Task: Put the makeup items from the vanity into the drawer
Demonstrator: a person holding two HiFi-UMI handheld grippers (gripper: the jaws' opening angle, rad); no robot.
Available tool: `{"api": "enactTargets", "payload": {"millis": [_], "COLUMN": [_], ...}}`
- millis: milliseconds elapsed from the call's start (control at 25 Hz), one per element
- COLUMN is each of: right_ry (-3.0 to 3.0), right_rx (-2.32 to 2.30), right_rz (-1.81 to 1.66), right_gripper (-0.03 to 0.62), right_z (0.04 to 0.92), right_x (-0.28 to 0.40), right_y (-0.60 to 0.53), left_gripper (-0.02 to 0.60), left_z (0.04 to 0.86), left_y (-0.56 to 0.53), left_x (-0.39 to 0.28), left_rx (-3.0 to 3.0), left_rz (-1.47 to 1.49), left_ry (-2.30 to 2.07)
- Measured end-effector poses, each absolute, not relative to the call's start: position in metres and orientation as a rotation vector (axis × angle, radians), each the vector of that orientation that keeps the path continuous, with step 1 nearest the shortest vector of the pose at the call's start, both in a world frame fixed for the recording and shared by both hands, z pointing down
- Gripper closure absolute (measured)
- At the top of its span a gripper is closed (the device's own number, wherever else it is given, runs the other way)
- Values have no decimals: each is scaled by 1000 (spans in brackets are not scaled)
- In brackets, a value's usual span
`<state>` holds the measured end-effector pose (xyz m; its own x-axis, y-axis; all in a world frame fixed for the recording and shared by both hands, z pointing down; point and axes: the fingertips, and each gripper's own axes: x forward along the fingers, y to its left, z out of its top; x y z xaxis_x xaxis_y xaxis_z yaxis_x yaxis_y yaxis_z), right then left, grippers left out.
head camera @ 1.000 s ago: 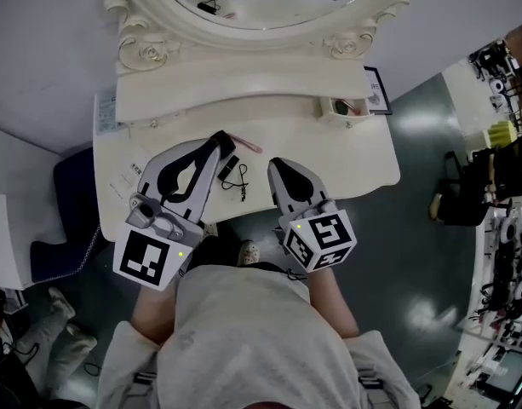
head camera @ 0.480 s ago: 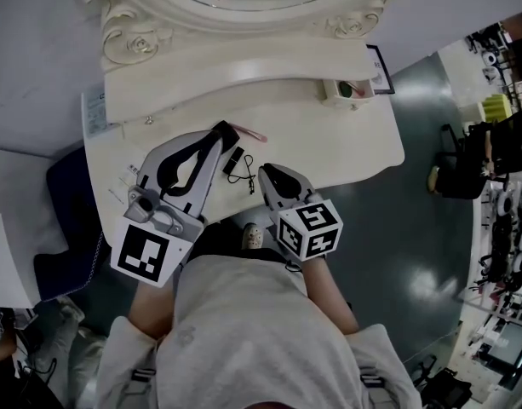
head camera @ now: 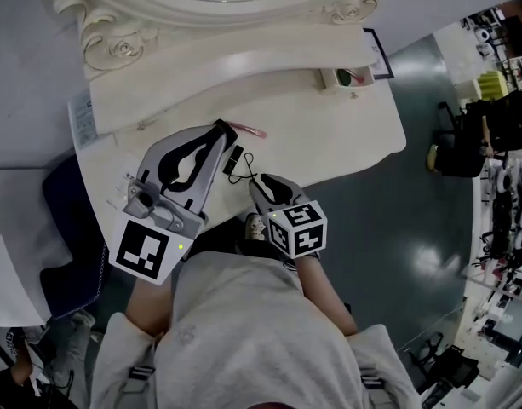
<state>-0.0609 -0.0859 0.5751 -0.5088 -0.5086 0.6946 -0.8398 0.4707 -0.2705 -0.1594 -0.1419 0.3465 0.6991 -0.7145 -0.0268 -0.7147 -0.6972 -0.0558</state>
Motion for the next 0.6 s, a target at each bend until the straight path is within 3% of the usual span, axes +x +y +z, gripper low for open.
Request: {"api": "enactTargets", "payload": {"millis": [600], "right_ry": [-2028], "right_rx": [1116], "right_rz": [867], "right_gripper": [484], "right_z": [625], "right_x": [-59], "right_y": [-70], "left_gripper": [566], "left_z": [367], "left_y": [-159], "left_x": [-156], "left_rx": [-2913], "left_rz": [-31], "left_ry": [1103]}}
